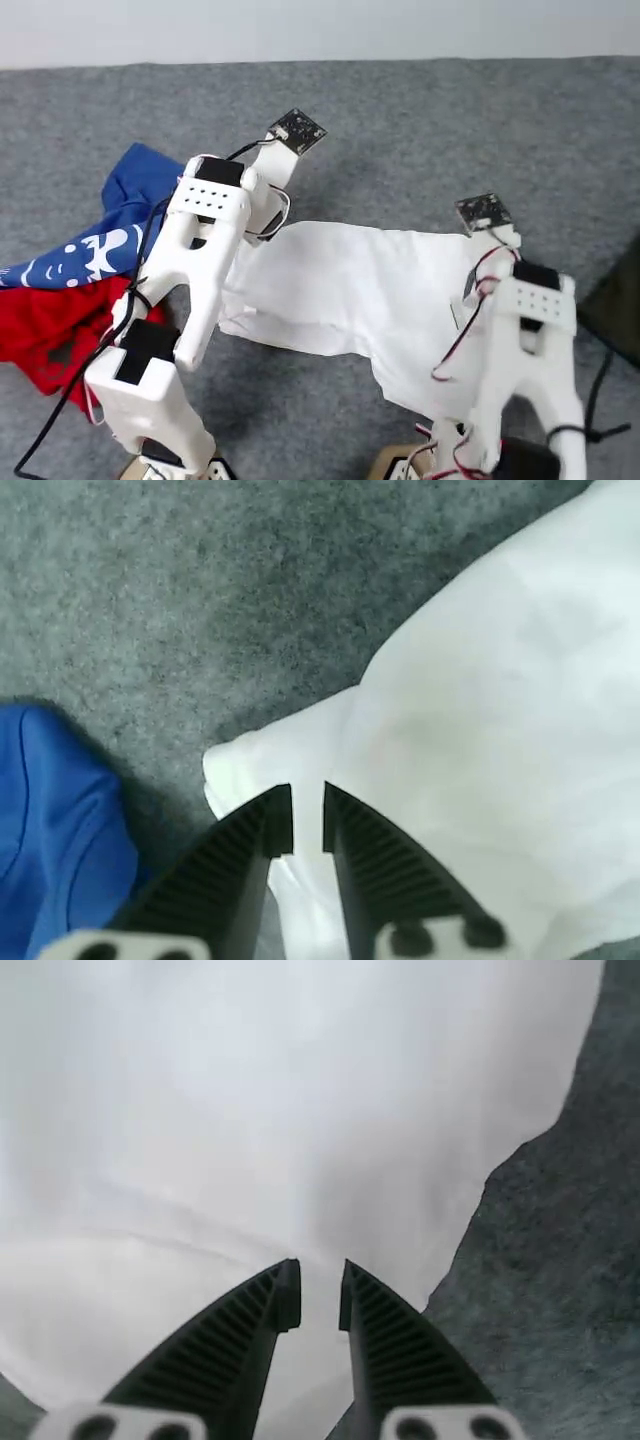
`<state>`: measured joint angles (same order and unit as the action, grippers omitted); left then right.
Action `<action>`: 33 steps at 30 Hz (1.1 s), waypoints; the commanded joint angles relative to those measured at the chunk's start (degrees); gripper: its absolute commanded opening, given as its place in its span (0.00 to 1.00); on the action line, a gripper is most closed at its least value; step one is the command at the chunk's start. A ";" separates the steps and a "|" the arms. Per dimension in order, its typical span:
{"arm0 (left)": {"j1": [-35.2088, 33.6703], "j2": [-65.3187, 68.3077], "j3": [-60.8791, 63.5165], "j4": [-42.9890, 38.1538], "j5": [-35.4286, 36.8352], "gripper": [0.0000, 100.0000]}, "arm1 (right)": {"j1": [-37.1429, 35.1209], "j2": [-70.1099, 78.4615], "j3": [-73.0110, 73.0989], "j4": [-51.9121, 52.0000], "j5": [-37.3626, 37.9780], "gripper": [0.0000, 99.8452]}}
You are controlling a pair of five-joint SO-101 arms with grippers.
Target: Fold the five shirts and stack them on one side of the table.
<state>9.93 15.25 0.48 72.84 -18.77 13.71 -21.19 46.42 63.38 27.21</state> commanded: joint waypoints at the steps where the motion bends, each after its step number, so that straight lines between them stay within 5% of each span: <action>1: -0.09 -2.81 -0.57 2.02 0.44 0.06 | 0.57 2.24 -6.07 0.66 -2.90 0.09; 6: 0.09 -2.81 -0.57 3.25 0.44 0.06 | 0.57 5.05 -10.20 0.48 -7.21 0.21; 20: 0.26 -2.81 -0.22 3.34 0.44 0.06 | 0.57 17.54 -13.98 -7.34 -7.65 0.18; 28: 0.26 -2.81 -0.13 5.98 0.44 0.06 | 1.54 18.07 -16.53 -6.64 -7.38 0.02; 33: 0.26 -2.81 -0.22 6.42 0.44 0.06 | 2.77 18.42 -18.81 -5.76 -5.27 0.01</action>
<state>9.93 15.25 0.48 78.37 -18.77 15.47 -2.73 31.38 56.79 20.18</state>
